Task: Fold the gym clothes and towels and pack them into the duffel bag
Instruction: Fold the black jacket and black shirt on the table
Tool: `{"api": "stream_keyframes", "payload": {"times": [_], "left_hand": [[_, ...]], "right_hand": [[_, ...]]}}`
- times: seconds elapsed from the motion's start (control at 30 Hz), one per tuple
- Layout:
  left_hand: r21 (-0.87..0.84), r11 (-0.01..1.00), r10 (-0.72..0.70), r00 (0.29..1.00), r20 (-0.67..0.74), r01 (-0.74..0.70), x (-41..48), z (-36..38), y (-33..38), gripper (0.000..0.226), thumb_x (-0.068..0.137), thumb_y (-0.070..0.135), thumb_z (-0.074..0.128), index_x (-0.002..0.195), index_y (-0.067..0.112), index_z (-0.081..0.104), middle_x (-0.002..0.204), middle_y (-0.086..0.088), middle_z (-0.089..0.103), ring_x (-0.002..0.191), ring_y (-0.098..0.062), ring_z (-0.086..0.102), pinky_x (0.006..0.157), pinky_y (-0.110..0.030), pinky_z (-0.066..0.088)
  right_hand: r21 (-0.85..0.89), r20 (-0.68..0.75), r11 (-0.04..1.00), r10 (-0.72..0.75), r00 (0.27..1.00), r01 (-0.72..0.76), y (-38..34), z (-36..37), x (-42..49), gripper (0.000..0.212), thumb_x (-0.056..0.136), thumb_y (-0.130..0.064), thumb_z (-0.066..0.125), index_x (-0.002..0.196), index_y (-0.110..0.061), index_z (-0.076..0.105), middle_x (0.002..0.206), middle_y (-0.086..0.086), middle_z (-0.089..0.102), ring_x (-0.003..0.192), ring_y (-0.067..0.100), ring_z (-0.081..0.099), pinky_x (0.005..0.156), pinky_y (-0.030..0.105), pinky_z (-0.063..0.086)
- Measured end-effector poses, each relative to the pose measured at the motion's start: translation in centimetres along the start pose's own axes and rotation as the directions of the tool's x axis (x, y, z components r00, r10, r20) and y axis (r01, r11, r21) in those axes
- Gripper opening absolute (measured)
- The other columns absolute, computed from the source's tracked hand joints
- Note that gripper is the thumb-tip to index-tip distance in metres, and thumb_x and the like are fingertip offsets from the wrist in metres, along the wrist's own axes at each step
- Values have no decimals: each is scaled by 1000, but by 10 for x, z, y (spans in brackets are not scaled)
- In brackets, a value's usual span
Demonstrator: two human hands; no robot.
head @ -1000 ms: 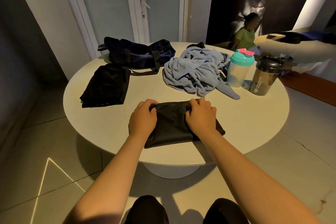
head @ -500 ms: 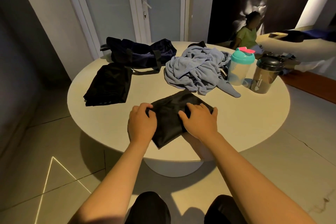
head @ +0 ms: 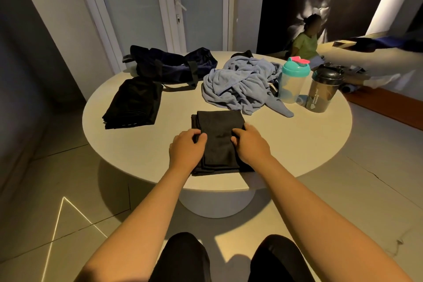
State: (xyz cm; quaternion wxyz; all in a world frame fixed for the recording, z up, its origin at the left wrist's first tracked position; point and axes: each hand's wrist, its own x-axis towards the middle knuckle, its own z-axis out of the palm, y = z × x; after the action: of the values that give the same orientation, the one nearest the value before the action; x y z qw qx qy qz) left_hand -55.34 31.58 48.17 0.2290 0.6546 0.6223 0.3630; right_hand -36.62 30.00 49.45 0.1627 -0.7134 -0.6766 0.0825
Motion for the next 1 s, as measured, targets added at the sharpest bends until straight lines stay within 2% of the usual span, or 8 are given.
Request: {"api": "stream_keyframes", "payload": {"times": [0.07, 0.17, 0.3, 0.43, 0.63, 0.83, 0.93, 1.0], "left_hand": [[2, 1000, 20, 1000, 20, -20, -4, 8, 6, 44, 98, 50, 48, 130, 22, 61, 124, -1, 65, 113, -23, 59, 97, -45, 51], [10, 1000, 1, 1000, 27, -2, -7, 13, 13, 46, 97, 58, 44, 121, 25, 65, 115, 2, 64, 100, -17, 62, 87, -40, 55], [-104, 995, -15, 995, -96, 5, -3, 14, 10, 28, 95, 52, 51, 108, 30, 62, 114, 3, 53, 98, -17, 59, 90, -45, 55], [-94, 995, -35, 997, -66, 29, 6, 15, 8, 28, 99, 46, 51, 118, 27, 53, 92, 9, 59, 94, -21, 60, 97, -49, 48], [27, 999, -26, 999, -41, 27, 5, 17, 17, 31, 102, 38, 51, 131, 32, 49, 91, 11, 56, 92, -17, 56, 103, -44, 35], [-141, 989, 26, 997, -70, -36, 5, 19, 3, 25, 102, 22, 52, 123, 28, 65, 105, -1, 69, 96, -21, 65, 87, -45, 57], [-100, 994, 38, 995, -87, -46, 5, 21, 1, 23, 101, 24, 52, 118, 28, 67, 99, 2, 68, 93, -18, 64, 92, -45, 55], [56, 996, 73, 992, -102, -67, 2, 23, 3, 23, 99, 30, 54, 119, 32, 65, 108, 4, 61, 105, -19, 56, 100, -41, 44]], "right_hand": [[-100, -155, 994, 36, 987, -52, -5, 1, 0, 33, 104, -39, 46, 125, -17, 60, 137, 15, 44, 125, 36, 41, 89, 42, 41], [-159, -301, 986, -1, 953, -49, -18, -7, -4, 37, 103, -47, 41, 118, -19, 60, 121, 11, 52, 113, 33, 45, 89, 44, 37], [47, -85, 998, -41, 996, 45, -24, 0, -15, 39, 102, -45, 42, 131, -25, 60, 129, 5, 57, 122, 26, 53, 114, 53, 25], [129, -146, 986, -87, 985, 106, -15, 20, -28, 44, 101, -47, 45, 138, -27, 58, 142, -4, 55, 134, 15, 47, 123, 50, 8], [107, -191, 967, -210, 959, 233, -12, 18, -33, 60, 82, -75, 51, 129, -39, 62, 103, -7, 44, 103, 16, 39, 103, 39, 32], [0, -206, 986, -162, 965, 165, -16, 14, -34, 33, 98, -37, 56, 129, -32, 65, 107, -2, 53, 111, 23, 48, 116, 49, 26], [-80, -253, 989, -143, 957, 126, -20, 9, -33, 34, 96, -17, 58, 126, -30, 69, 107, 2, 58, 106, 28, 50, 103, 43, 36], [-104, -245, 992, -92, 965, 68, -20, 4, -33, 29, 98, -25, 56, 124, -30, 68, 111, 1, 59, 110, 27, 49, 103, 43, 34]]}}
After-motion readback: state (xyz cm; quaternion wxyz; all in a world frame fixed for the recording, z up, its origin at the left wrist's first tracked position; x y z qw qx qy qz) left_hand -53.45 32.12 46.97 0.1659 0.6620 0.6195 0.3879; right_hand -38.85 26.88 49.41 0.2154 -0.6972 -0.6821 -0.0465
